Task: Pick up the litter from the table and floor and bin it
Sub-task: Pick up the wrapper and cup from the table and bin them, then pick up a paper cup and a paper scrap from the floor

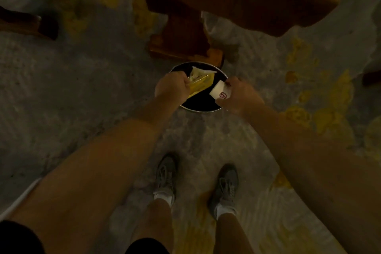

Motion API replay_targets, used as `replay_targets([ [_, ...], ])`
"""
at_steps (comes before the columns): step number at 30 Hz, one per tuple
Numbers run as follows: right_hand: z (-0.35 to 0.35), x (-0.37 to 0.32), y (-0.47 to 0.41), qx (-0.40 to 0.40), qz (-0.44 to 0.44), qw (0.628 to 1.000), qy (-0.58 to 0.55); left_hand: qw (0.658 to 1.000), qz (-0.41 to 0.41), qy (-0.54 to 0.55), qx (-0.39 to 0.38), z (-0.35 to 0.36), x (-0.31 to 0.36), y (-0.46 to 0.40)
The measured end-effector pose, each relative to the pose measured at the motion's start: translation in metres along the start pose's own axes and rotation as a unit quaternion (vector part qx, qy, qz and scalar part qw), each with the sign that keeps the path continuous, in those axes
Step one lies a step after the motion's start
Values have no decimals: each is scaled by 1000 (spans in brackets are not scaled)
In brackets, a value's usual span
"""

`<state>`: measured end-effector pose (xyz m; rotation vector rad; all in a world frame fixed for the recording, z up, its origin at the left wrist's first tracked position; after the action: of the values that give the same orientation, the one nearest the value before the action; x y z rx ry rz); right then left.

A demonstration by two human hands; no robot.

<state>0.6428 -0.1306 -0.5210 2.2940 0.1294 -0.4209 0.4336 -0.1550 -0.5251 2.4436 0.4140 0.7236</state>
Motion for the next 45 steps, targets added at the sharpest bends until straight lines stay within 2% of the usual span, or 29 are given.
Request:
replay_targets([
  [5, 10, -9, -12, -7, 0, 1000, 15, 1000, 6, 19, -6, 2, -17, 5],
  [9, 9, -20, 2, -25, -19, 998, 53, 999, 25, -15, -23, -8, -25, 24],
  [16, -34, -54, 86, 5, -52, 998, 39, 991, 74, -85, -77, -65, -9, 93],
  [19, -69, -73, 136, 18, -54, 998, 31, 986, 102, -119, -57, -103, 16, 129],
  [27, -215, -111, 275, 172, -89, 979, 59, 966, 238, -100, 5, -238, 143, 216],
  [32, -302, -97, 328, 285, -108, 952, 36, 943, 304, -126, 61, -307, 236, 235],
  [34, -331, -83, 340, 306, -113, 945, 29, 934, 319, -134, 85, -326, 275, 239],
  [40, -423, -7, 352, 348, -134, 927, 43, 935, 305, -133, 125, -341, 393, 235],
  [45, -504, 72, 360, 350, -149, 923, 52, 945, 265, -108, 157, -325, 481, 224],
])
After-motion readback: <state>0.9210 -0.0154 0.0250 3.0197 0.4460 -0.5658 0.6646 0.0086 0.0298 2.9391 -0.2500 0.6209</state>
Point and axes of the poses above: each hand's wrist, its own y-axis away from the middle knuckle, its own z-axis out of the palm, x = y × z, the point moved 3 cm from there along -y, towards the middle knuckle, and after that the axes turned 6 degrees about -x, right-handed, at the moved point
